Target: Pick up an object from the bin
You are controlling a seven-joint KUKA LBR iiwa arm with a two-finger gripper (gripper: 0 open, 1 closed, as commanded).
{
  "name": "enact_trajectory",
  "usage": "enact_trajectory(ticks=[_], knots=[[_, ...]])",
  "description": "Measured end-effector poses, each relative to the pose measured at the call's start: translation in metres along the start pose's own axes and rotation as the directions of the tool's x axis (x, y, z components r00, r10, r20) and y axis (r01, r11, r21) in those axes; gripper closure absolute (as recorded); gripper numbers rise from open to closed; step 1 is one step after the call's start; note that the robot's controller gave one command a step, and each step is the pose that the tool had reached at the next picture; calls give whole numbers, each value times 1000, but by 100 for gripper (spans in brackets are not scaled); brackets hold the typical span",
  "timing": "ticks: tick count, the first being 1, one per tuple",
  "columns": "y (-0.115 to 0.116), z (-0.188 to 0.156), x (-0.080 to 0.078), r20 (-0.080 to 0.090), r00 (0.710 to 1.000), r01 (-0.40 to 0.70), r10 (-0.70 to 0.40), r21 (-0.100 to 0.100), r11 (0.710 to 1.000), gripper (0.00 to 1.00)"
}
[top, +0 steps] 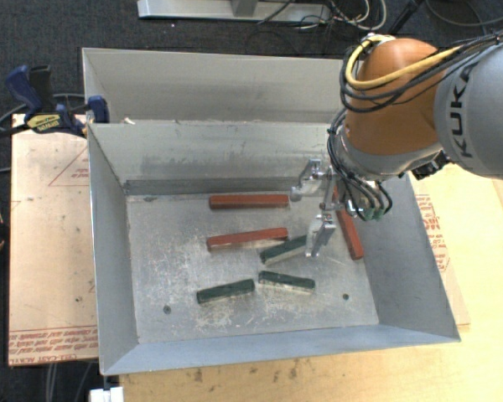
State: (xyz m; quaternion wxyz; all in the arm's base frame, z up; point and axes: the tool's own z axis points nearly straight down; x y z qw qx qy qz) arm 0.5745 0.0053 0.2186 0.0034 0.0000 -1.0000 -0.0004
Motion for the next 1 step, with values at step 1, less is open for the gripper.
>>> enact_trajectory(ticks=[1], knots=[[0, -4, -2, 8, 1000, 0, 0, 0, 1000, 0]])
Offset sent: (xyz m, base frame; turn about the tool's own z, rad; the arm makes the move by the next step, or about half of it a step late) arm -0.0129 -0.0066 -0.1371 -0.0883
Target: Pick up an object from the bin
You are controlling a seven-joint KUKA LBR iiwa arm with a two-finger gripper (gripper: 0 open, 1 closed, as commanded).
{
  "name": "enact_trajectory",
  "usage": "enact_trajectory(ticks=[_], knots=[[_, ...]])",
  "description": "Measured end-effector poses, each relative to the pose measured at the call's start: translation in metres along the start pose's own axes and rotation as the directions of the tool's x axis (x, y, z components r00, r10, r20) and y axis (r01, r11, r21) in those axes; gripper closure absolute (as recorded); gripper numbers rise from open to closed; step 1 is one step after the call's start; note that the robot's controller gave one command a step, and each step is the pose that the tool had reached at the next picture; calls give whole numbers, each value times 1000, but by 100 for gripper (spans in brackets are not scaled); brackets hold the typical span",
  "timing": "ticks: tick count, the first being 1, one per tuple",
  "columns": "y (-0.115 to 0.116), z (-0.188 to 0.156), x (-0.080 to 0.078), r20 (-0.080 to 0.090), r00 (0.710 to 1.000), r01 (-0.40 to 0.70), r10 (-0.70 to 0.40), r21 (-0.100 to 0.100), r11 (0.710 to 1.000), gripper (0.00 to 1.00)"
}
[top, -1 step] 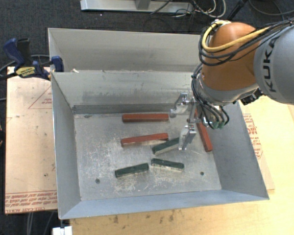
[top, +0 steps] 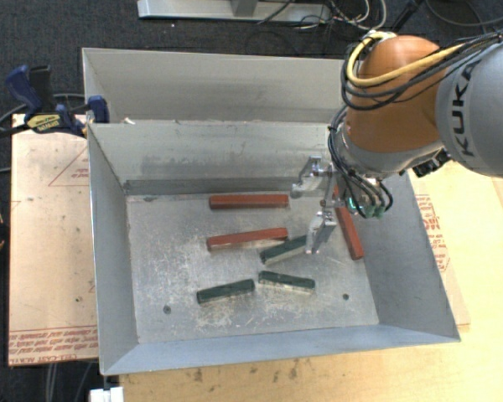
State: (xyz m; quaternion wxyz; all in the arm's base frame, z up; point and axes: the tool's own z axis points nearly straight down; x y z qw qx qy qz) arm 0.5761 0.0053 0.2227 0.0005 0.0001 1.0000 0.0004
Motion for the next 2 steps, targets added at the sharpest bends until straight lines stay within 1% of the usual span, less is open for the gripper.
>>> enact_trajectory(ticks=[1, 2], knots=[[-2, 51, 4, 6, 999, 33, -33, 0, 999, 0], [-19, 139, 34, 36, 995, -97, 97, -6, 995, 100]])
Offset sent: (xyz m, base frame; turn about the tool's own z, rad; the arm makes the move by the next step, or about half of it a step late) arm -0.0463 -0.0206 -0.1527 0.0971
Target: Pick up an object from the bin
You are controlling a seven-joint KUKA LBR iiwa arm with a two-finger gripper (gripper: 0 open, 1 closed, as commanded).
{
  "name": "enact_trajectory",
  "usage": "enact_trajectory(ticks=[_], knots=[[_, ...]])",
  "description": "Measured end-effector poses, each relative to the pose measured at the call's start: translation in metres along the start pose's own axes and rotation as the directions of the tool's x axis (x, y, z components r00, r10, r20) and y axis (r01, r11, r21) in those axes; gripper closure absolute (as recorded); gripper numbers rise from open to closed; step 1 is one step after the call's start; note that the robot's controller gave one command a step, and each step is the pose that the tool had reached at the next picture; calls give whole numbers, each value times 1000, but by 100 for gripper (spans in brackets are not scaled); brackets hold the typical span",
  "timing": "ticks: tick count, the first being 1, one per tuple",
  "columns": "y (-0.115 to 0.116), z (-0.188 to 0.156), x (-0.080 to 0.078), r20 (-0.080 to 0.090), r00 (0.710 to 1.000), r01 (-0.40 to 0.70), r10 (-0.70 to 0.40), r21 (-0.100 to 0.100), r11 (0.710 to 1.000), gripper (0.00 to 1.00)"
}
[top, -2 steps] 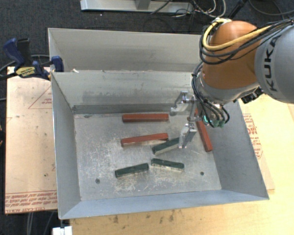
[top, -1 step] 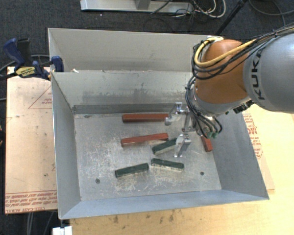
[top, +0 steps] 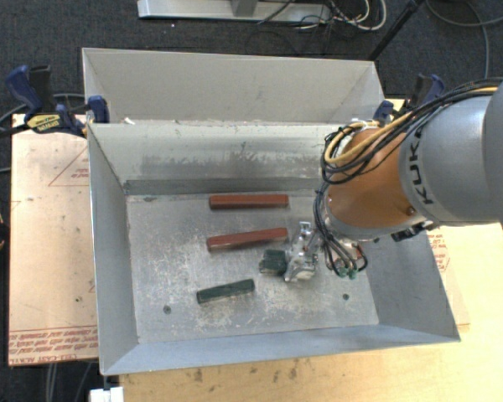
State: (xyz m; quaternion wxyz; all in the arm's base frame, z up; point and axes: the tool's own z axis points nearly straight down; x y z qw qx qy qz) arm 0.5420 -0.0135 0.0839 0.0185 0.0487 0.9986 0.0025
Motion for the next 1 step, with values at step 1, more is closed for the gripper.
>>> enact_trajectory(ticks=[1], knots=[[0, 0, 0, -1, 1000, 0, 0, 0, 1000, 100]])
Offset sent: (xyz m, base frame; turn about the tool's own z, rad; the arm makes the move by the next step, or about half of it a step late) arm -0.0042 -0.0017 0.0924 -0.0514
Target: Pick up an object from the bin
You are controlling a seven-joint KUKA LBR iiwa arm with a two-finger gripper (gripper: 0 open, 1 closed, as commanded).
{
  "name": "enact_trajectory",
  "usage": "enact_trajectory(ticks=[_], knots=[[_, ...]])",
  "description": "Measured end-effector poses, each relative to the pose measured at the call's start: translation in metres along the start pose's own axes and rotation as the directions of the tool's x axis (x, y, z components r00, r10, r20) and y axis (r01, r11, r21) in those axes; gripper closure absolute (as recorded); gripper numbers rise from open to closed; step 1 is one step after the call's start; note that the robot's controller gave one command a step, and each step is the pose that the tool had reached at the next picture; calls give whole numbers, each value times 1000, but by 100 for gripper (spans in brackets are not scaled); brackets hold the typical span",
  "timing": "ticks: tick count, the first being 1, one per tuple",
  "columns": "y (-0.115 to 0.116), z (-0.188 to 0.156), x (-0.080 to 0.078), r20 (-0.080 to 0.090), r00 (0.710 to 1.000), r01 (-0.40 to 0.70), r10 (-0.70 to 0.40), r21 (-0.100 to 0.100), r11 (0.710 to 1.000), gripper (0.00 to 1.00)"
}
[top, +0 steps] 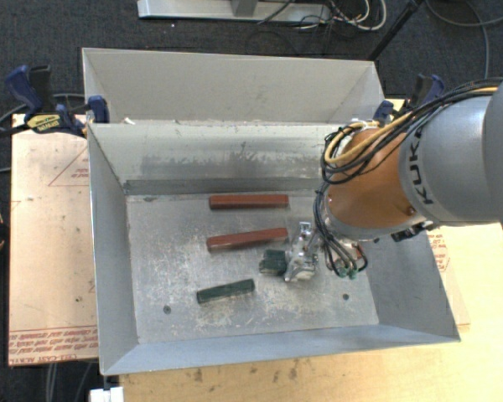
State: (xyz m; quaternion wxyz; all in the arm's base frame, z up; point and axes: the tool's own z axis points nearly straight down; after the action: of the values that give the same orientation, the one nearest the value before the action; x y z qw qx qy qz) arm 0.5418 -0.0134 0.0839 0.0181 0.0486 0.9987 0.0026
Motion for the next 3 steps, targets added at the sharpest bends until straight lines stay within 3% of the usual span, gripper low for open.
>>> enact_trajectory(ticks=[1, 2, 3], knots=[[-1, -39, 7, -38, 999, 26, -26, 5, 1000, 100], [-1, -100, 3, -32, 999, 32, -32, 5, 999, 0], [-1, -91, 4, -36, 999, 34, -34, 5, 999, 0]])
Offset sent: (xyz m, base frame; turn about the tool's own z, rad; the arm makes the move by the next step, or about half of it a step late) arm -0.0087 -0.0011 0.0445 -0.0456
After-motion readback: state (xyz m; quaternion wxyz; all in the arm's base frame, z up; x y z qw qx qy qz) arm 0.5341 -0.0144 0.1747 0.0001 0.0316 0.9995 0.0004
